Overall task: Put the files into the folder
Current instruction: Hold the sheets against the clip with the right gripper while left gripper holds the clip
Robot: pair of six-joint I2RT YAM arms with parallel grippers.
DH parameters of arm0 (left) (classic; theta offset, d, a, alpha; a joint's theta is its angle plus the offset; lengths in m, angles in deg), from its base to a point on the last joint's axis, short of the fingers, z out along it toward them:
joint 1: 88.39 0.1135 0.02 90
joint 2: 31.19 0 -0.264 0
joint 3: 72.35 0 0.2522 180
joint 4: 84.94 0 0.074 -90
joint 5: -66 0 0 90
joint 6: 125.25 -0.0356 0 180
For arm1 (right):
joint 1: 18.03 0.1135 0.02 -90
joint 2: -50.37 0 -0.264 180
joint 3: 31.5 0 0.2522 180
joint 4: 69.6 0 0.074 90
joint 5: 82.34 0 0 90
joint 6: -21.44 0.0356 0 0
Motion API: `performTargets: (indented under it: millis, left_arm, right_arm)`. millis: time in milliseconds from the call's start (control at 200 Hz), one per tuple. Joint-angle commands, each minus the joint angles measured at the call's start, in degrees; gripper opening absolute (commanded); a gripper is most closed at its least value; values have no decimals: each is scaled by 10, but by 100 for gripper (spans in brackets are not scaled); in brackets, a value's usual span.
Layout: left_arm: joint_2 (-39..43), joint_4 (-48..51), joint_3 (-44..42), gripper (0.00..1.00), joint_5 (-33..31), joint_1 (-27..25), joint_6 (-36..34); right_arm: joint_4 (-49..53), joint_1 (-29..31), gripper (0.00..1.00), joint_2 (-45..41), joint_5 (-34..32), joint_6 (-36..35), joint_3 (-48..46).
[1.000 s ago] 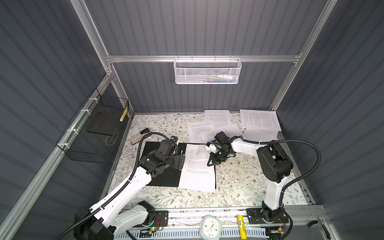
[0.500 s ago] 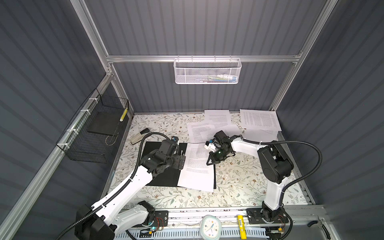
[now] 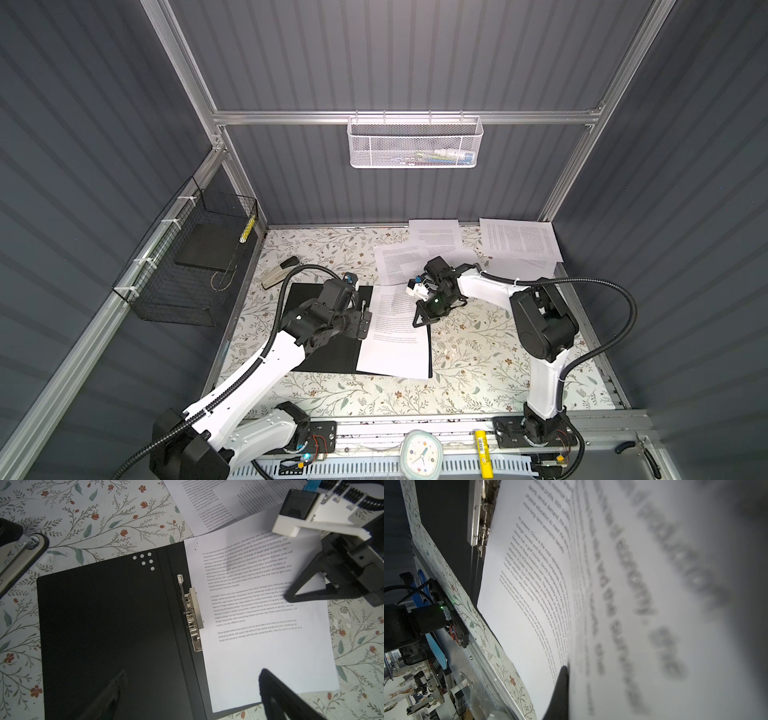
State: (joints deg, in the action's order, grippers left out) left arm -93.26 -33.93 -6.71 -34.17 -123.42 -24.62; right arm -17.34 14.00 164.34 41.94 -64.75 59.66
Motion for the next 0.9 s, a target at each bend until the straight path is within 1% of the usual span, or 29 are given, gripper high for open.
performTargets:
  millis: [0,290,896]
  left_arm:
    - [-1,0,-4,100,12,4,-10]
    - [-4,0,-5,100,15,4,-10]
    - [-5,-1,-5,100,20,4,-12]
  right_arm:
    - [32,3,0,9,1,-30,20]
    - [49,6,0,32,5,-38,59]
    - [54,7,0,49,3,-36,76]
